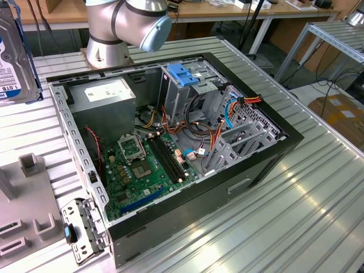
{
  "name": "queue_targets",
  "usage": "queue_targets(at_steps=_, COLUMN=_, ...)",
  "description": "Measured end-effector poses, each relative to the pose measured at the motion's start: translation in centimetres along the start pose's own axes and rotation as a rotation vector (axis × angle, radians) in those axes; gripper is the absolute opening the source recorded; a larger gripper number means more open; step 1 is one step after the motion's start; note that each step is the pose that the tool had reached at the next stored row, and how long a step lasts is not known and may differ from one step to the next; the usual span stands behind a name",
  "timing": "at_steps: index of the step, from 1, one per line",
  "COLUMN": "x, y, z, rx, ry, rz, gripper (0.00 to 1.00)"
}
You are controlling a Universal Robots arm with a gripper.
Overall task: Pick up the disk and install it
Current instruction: 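Pick up the disk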
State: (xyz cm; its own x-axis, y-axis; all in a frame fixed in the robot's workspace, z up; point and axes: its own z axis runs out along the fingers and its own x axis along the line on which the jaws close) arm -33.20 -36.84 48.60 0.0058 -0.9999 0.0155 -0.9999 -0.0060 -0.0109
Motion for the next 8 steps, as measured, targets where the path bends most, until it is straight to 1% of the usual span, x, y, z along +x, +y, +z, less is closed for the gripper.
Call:
queue_targets(at_steps=4, x=0.02, y=-1.12, z=0.01, rx=0.0, ry=0.0, rz=0.0, gripper=0.37)
queue_targets(at_steps=8, x=0.03, y=-1.84, z=0.02, rx=0.0, ry=0.0, rz=0.0, gripper=0.37)
